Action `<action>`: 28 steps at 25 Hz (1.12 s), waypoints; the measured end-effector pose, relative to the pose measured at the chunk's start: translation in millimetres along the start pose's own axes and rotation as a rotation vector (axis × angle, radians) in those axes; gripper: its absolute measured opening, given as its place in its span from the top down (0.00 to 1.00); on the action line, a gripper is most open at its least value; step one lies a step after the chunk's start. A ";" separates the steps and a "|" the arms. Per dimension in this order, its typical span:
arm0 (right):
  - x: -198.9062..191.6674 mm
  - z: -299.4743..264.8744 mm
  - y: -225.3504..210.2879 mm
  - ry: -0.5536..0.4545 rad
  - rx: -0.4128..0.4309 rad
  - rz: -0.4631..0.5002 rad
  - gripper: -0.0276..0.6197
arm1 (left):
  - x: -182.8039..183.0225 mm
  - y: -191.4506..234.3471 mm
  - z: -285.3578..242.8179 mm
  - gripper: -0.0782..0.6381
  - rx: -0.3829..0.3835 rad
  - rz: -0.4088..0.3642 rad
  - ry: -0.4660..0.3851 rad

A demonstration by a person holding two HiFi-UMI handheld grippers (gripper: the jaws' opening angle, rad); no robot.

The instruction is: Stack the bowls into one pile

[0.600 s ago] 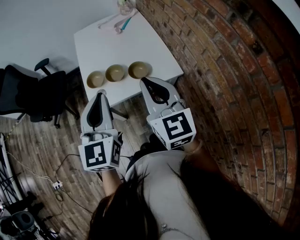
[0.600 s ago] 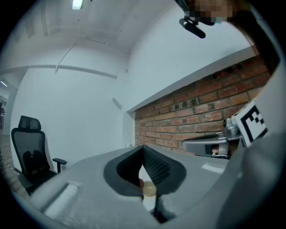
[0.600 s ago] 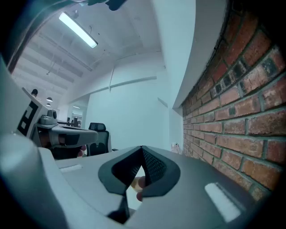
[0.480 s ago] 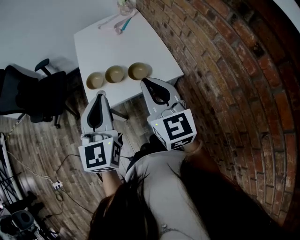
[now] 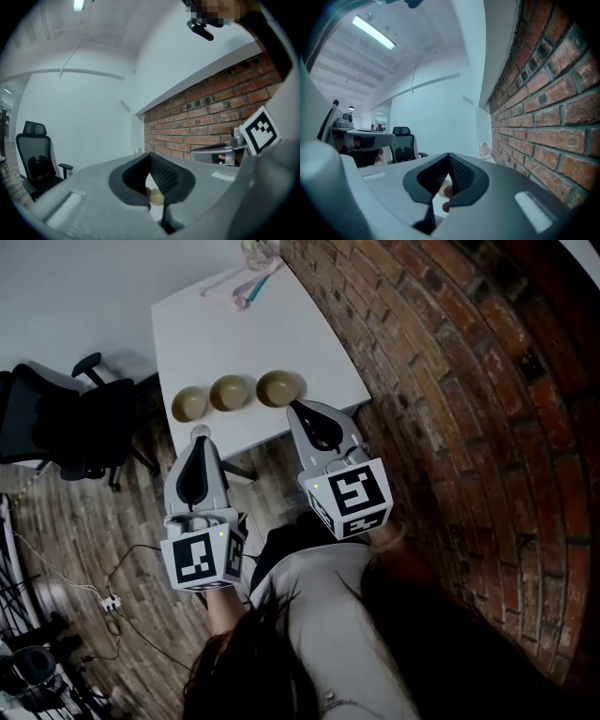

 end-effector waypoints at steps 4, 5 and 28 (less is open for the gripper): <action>-8.6 -7.2 -5.2 0.024 0.011 -0.023 0.95 | -1.5 -1.2 -4.6 0.89 0.008 0.004 0.003; -10.1 -9.1 -6.3 0.029 0.012 -0.030 0.95 | -1.2 -1.0 -5.4 0.89 0.009 0.005 0.003; -58.0 -79.7 -20.0 0.189 -0.067 -0.177 0.95 | -1.8 60.8 -61.8 0.89 0.006 0.043 0.028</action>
Point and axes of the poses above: the fingertips, and each gripper's own axes: z backward along the fingers, y to its left, x out of its top, the point moved 6 cm from there along z, backward along the fingers, and after that the axes turned 13 degrees about z, right-handed, at the moved point
